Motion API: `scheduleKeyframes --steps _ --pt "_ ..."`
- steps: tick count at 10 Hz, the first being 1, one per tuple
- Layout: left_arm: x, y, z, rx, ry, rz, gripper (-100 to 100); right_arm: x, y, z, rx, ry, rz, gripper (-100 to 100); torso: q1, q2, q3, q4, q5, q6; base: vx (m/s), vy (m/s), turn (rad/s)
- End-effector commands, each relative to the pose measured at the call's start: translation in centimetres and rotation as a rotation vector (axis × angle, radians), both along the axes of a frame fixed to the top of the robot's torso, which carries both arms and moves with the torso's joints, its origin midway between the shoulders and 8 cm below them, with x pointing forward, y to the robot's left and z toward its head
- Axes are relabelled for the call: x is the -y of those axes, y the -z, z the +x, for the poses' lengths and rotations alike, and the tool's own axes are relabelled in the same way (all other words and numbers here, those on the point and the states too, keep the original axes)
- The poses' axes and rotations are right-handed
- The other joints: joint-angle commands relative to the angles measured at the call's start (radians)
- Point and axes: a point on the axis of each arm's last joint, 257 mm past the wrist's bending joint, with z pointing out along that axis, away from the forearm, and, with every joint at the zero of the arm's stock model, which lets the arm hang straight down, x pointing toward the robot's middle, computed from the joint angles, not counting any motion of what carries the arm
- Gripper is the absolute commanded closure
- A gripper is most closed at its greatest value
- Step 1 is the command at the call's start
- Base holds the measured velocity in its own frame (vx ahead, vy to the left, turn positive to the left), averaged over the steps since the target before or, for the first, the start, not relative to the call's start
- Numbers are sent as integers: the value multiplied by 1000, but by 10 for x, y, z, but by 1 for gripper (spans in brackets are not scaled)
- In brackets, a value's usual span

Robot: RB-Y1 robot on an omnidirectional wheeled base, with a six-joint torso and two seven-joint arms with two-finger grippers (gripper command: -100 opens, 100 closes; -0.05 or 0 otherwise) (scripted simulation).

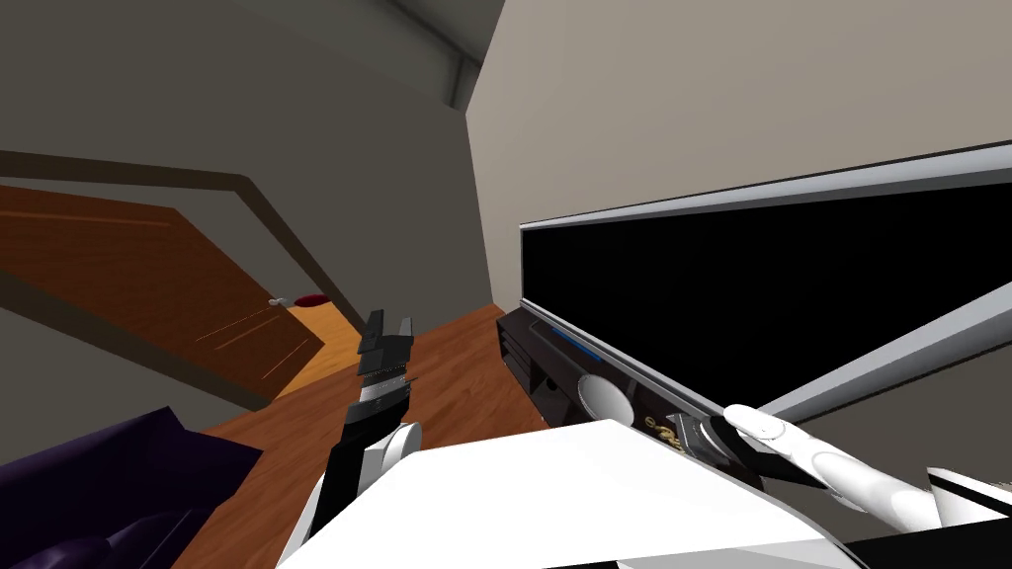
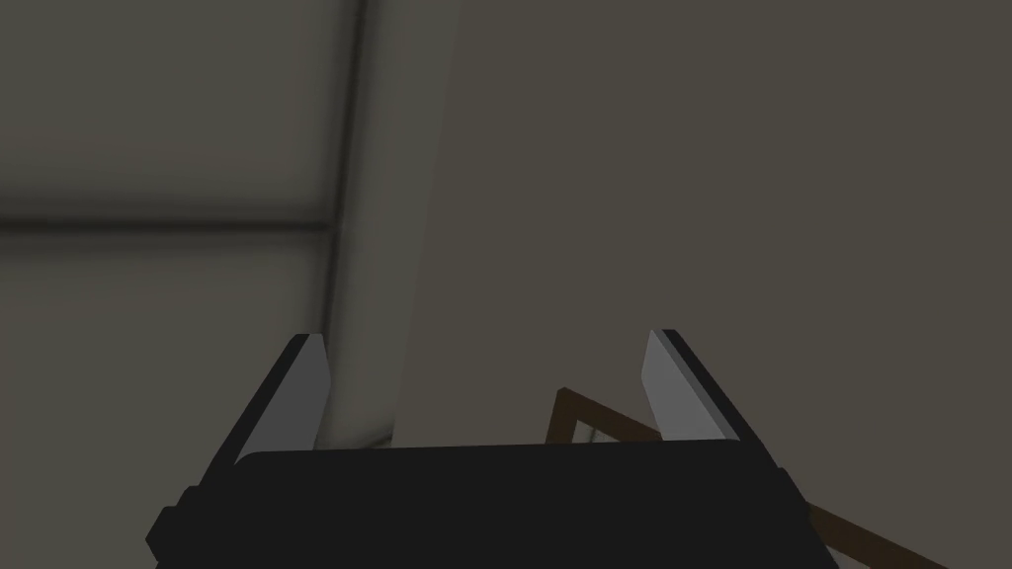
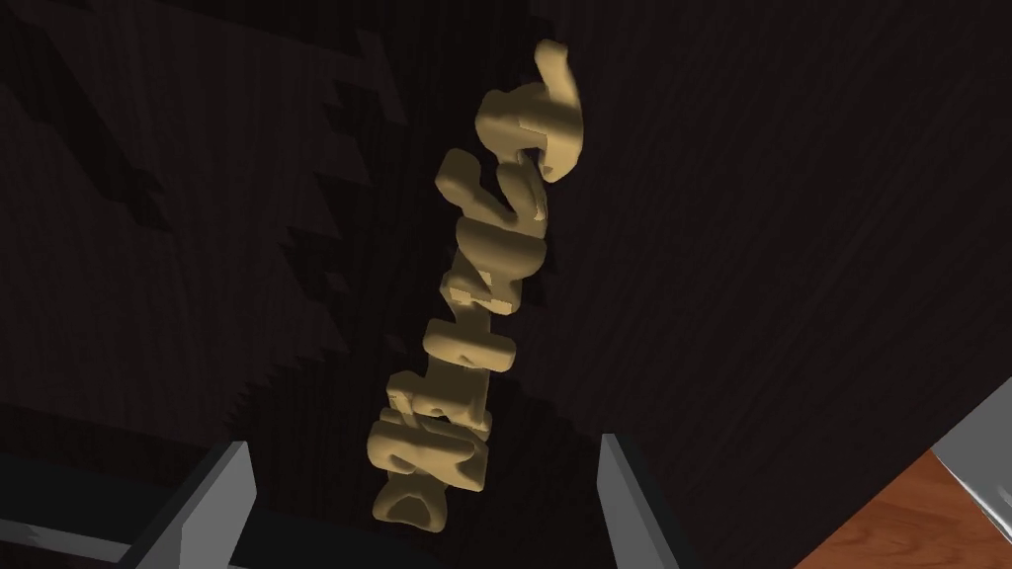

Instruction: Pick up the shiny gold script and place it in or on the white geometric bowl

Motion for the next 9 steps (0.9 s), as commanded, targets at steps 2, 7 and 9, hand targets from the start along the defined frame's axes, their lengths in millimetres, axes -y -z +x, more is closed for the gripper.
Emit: scheduleKeyframes --steps 2,7,9 --pt "0 0 0 0 0 0 0 0 1 -2 -5 -5 -1 0 0 2 1 0 0 0 17 1 7" --pt "0 0 0 0 0 0 0 2 15 -51 5 178 25 -100 -2 11 6 2 0 1 -88 -32 329" --pt "0 0 0 0 0 0 0 3 18 -65 11 239 29 -100 -3 10 6 2 0 1 -93 -32 334"
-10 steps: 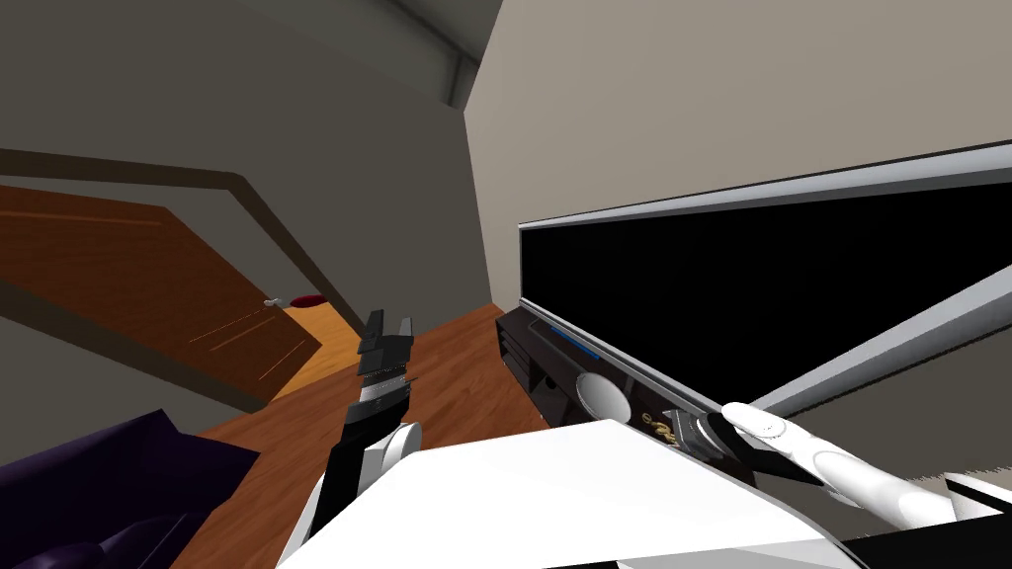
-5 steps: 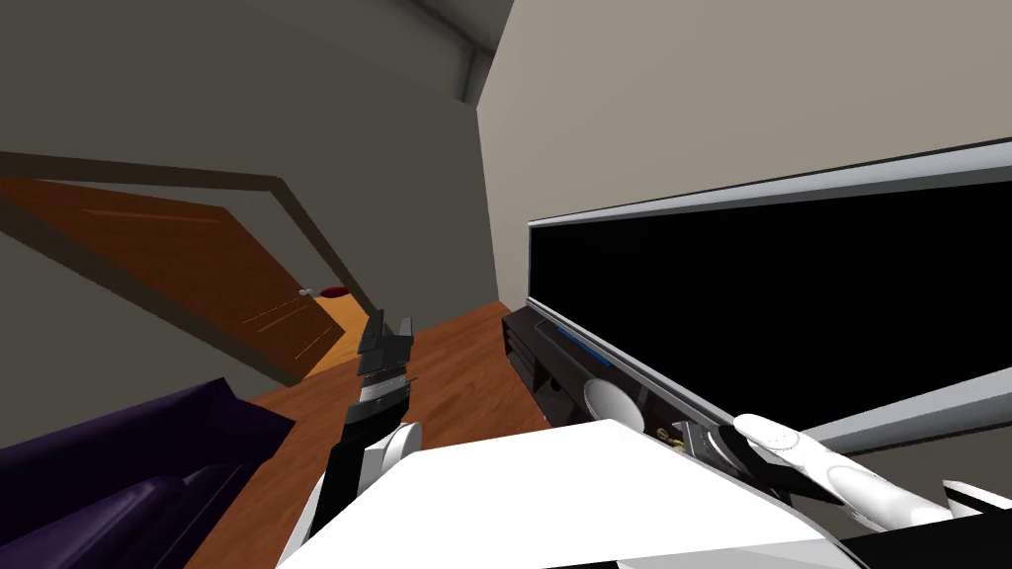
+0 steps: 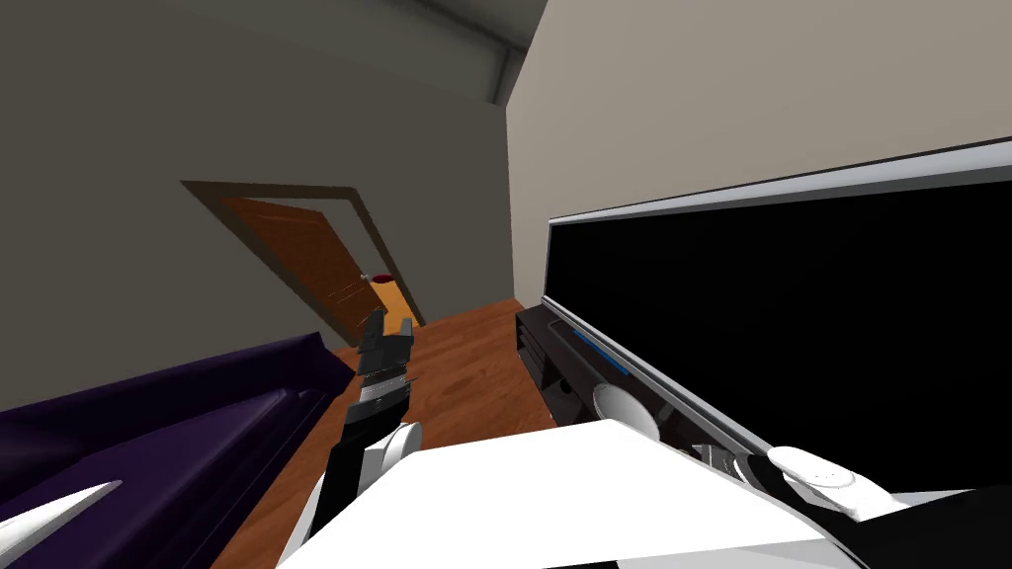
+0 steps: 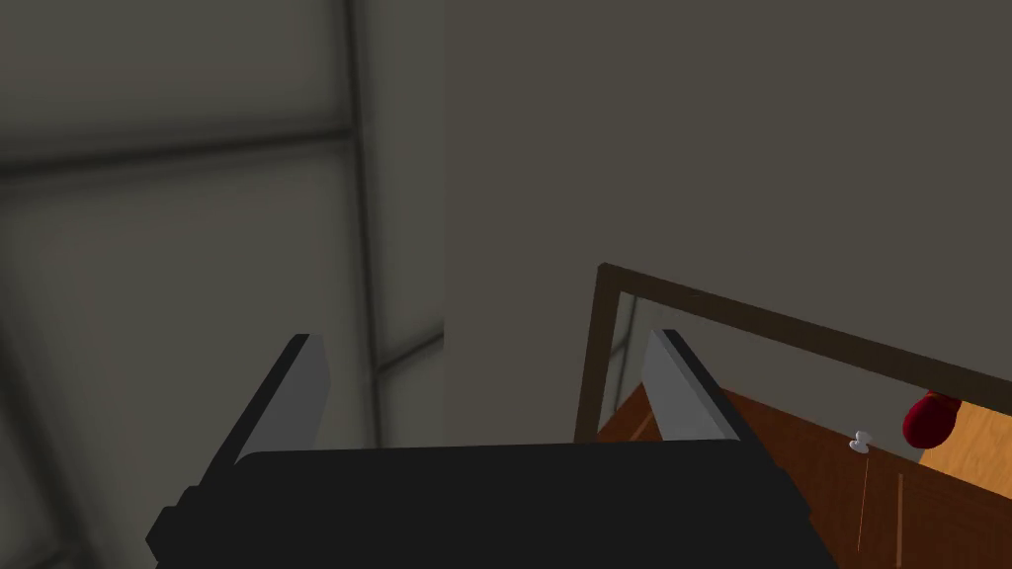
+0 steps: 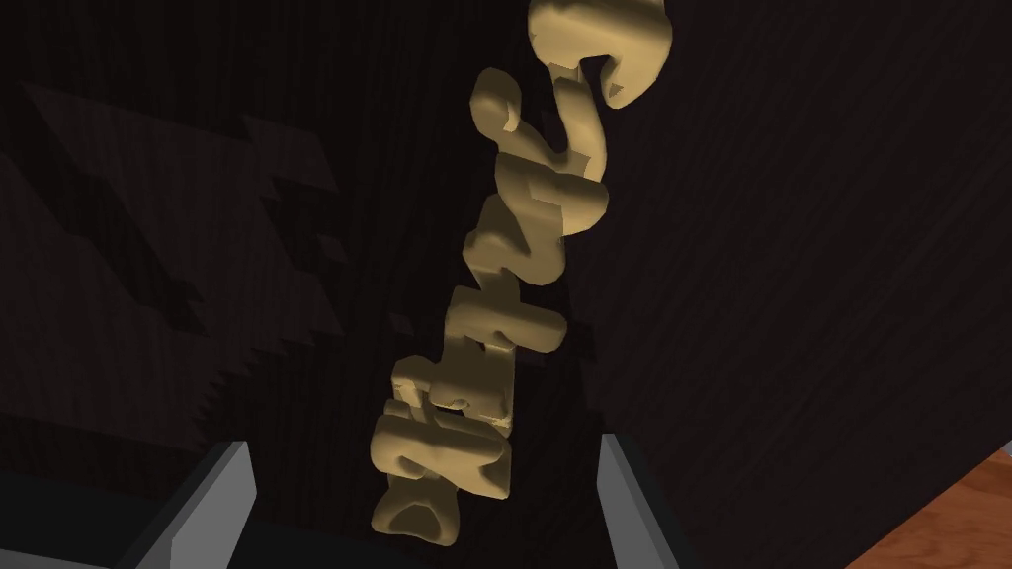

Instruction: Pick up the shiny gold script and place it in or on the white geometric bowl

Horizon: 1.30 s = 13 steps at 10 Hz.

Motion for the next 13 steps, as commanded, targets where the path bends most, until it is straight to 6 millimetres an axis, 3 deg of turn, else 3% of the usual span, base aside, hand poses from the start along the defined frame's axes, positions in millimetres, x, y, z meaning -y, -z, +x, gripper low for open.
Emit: scheduleKeyframes --steps 1,4,5,7,8,9,10,11,13 --pt "0 0 0 0 0 0 0 0 2 -11 -3 35 1 -100 0 0 0 0 0 0 -86 -23 277" --pt "0 0 0 0 0 0 0 4 7 -49 -5 164 2 -100 0 3 2 1 0 1 -128 -19 399" --pt "0 0 0 0 0 0 0 4 7 -49 -5 164 2 -100 0 2 1 1 0 0 -42 -7 118" --pt "0 0 0 0 0 0 0 9 10 -86 -7 286 -7 -100 0 -2 -1 0 0 0 -101 -5 419" --pt "0 0 0 0 0 0 0 9 10 -90 -10 296 -5 -100 0 1 0 0 0 0 -118 6 374" --pt "0 0 0 0 0 0 0 12 10 -112 -14 362 -13 -100 0 0 0 0 0 1 -119 8 360" --pt "0 0 0 0 0 0 0 12 10 -112 -14 362 -13 -100 0 1 1 0 0 1 -95 6 266" --pt "0 0 0 0 0 0 0 15 9 -134 -18 429 -22 -100 0 0 0 0 0 1 -102 25 389" --pt "0 0 0 0 0 0 0 13 10 -131 -18 419 -19 -100 0 -1 -1 0 0 1 -54 5 175"
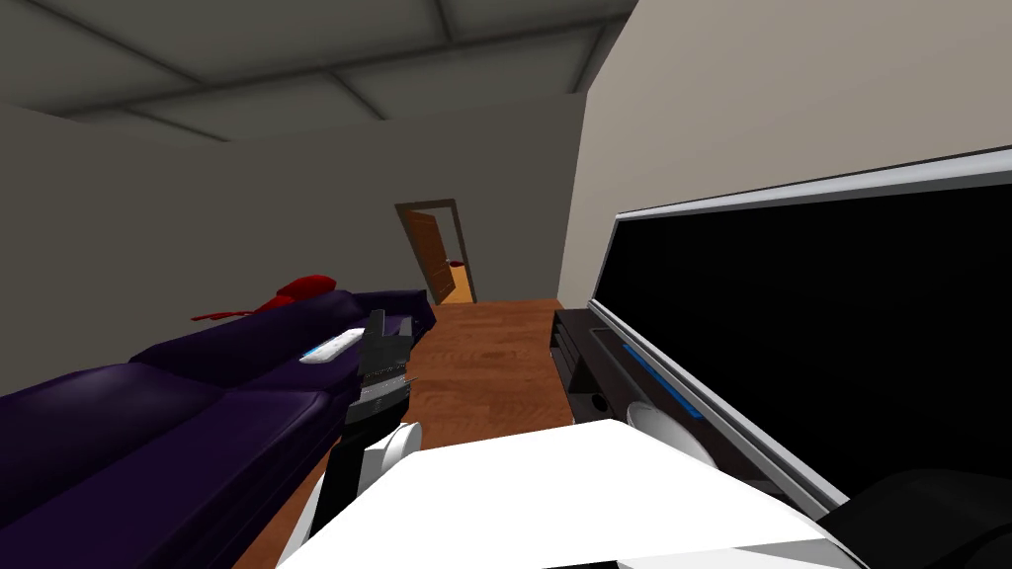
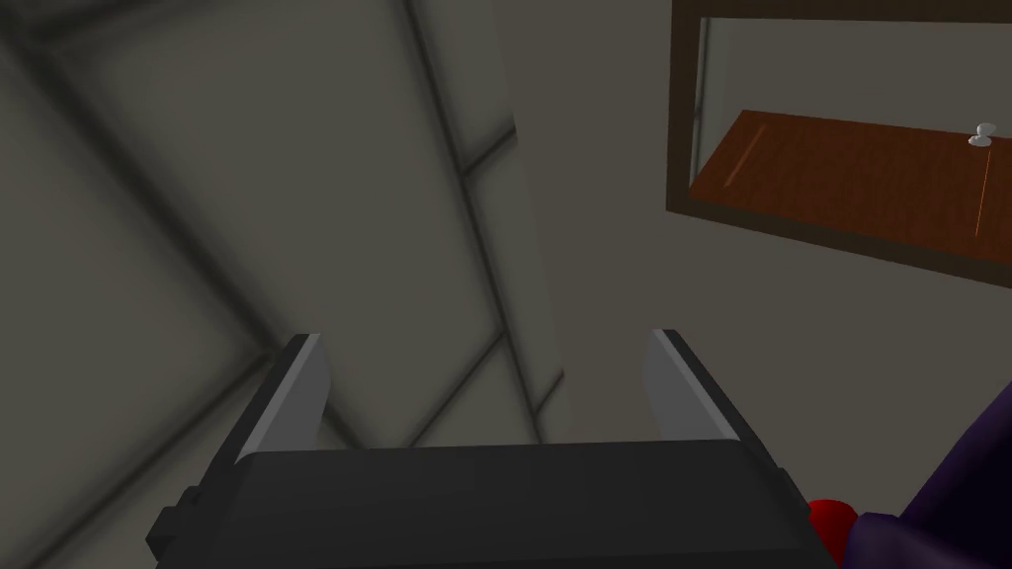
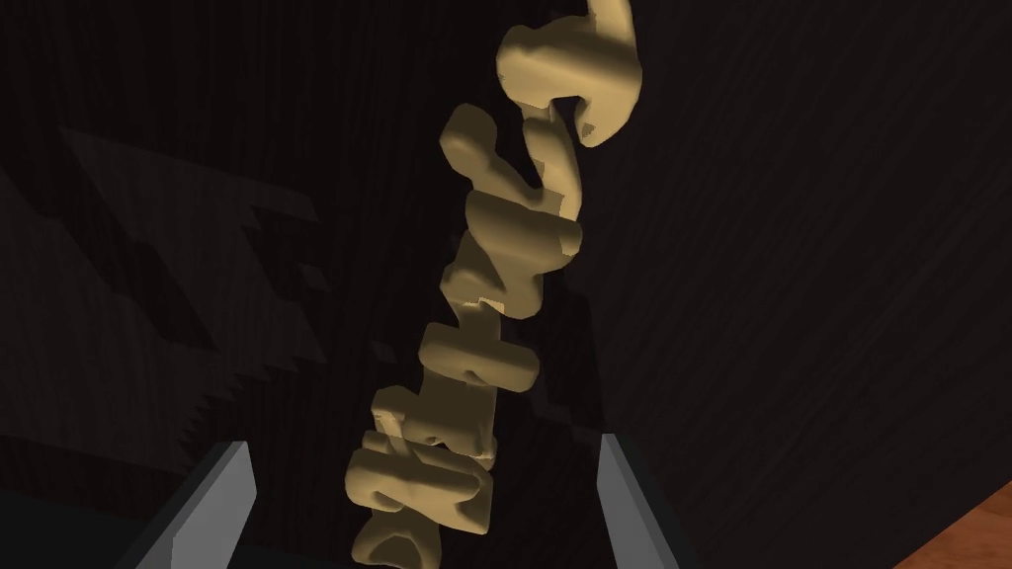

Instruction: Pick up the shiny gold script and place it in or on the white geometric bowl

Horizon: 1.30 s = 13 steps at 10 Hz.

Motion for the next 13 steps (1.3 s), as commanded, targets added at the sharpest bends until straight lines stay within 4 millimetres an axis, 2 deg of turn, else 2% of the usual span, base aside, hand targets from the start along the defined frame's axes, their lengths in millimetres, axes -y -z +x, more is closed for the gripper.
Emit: scheduleKeyframes --steps 1,5,6,7,8,10,11,12,13 --pt "0 0 0 0 0 0 0 0 0 0 0 0 0 100 0 0 0 0 0 0 -6 0 -9" --pt "0 0 0 0 0 0 0 -1 0 0 0 -2 2 100 -1 -3 -2 -1 0 0 0 0 0" --pt "0 0 0 0 0 0 0 -1 0 0 0 -2 2 0 -1 -3 -2 -1 -1 0 0 0 0" --pt "0 0 0 0 0 0 0 -2 0 19 4 -59 8 100 -1 -3 -2 -1 -1 0 98 -26 -356" --pt "0 0 0 0 0 0 0 -2 0 19 4 -59 8 100 -2 -7 -4 -2 -1 2 104 -19 -349" --pt "0 0 0 0 0 0 0 -7 -1 61 15 -185 21 100 -3 -10 -6 -2 -2 2 142 -12 -437" --pt "0 0 0 0 0 0 0 -7 -1 62 12 -192 20 100 -4 -13 -7 -2 -2 1 119 4 -343" --pt "0 0 0 0 0 0 0 -9 -2 82 15 -256 23 100 -3 -11 -6 -2 -2 1 115 -5 -405" --pt "0 0 0 0 0 0 0 -9 -2 82 14 -258 22 100 -4 -11 -6 -2 -2 1 85 1 -296"
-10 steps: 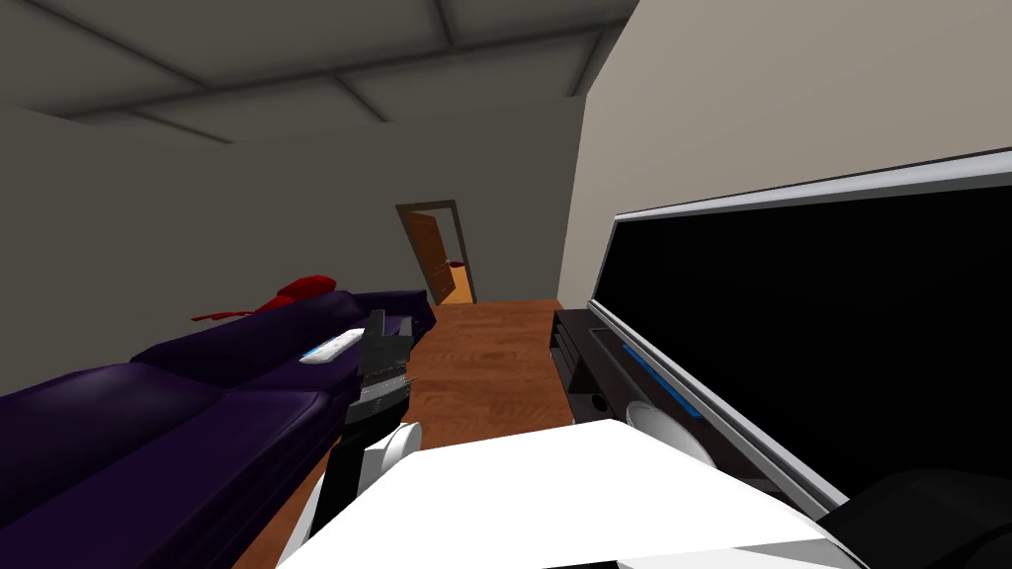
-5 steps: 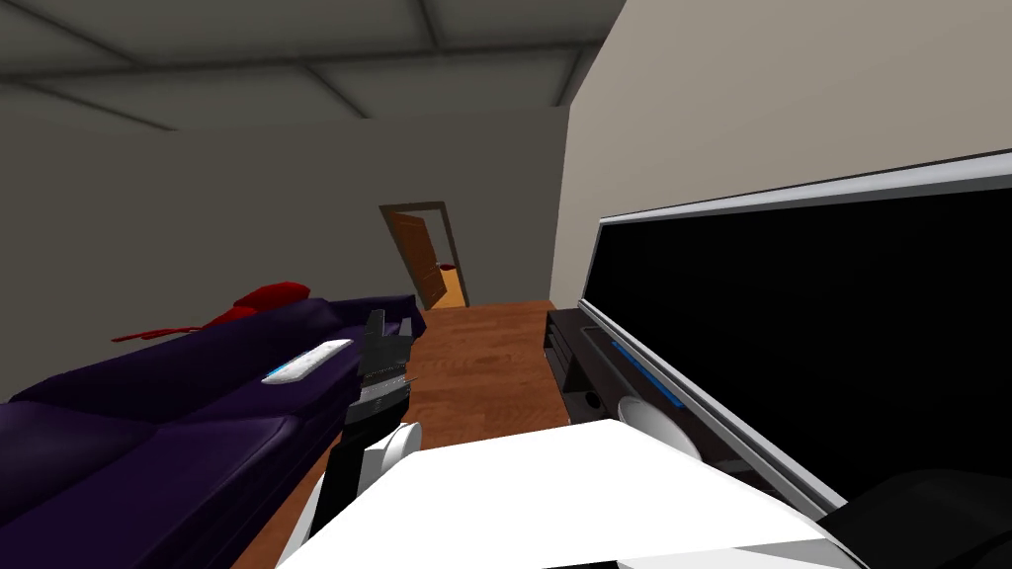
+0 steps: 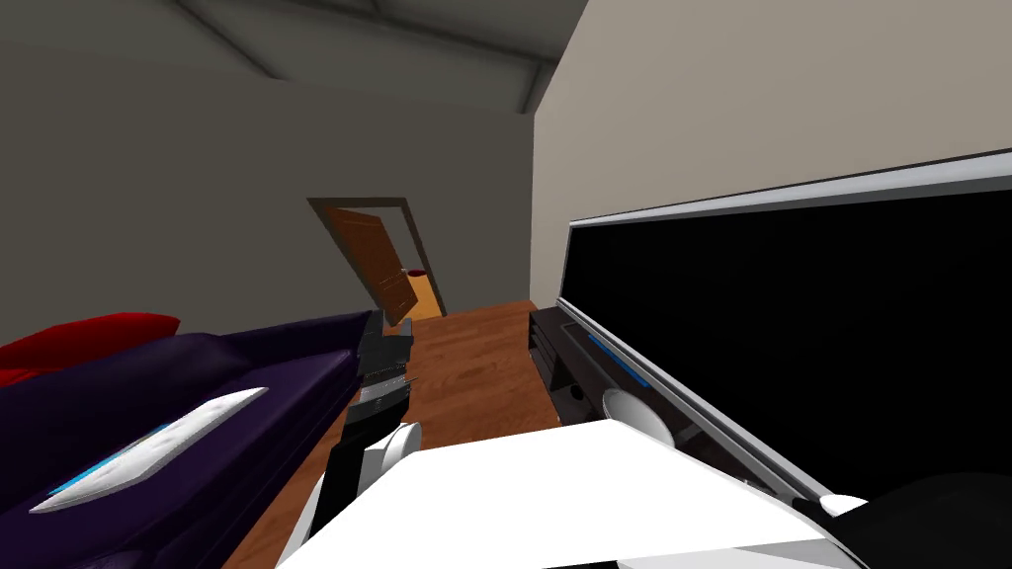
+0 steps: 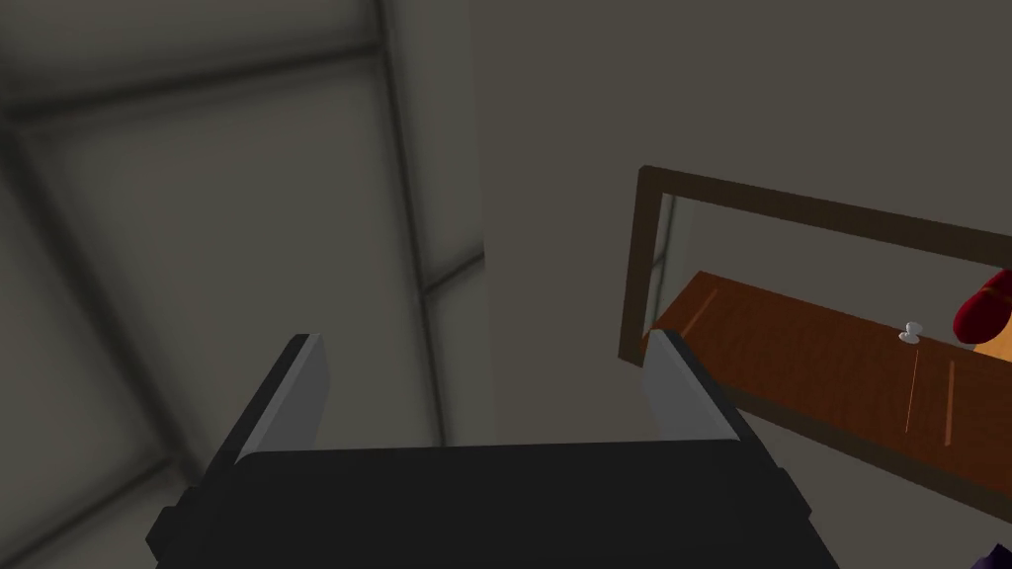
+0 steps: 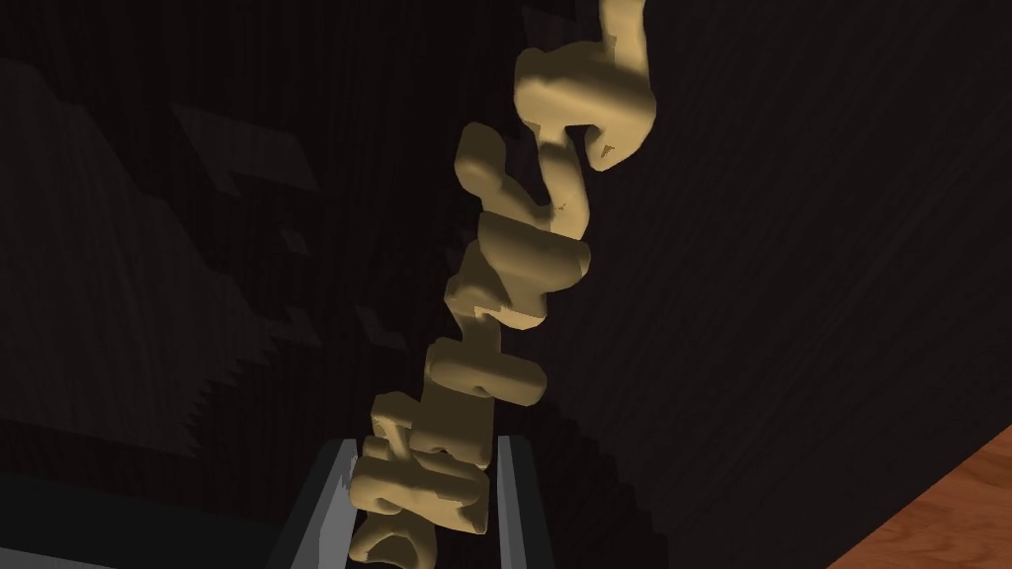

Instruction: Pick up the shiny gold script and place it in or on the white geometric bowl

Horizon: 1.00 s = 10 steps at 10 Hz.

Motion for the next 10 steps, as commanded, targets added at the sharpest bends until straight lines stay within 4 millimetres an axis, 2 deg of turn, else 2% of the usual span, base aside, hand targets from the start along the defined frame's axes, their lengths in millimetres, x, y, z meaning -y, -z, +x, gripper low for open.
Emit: scheduleKeyframes --steps 1,2,3,10 --pt "0 0 0 0 0 0 0 1 2 2 -1 -12 0 100 0 0 0 0 0 0 22 3 -53" --pt "0 0 0 0 0 0 0 -1 0 19 -3 -75 0 100 0 3 2 1 0 -1 54 -10 -301" --pt "0 0 0 0 0 0 0 -1 0 22 0 -76 0 100 -1 3 2 1 0 0 71 14 -295" --pt "0 0 0 0 0 0 0 -5 -15 86 -14 -324 -18 100 0 0 0 0 0 -2 95 22 -327"
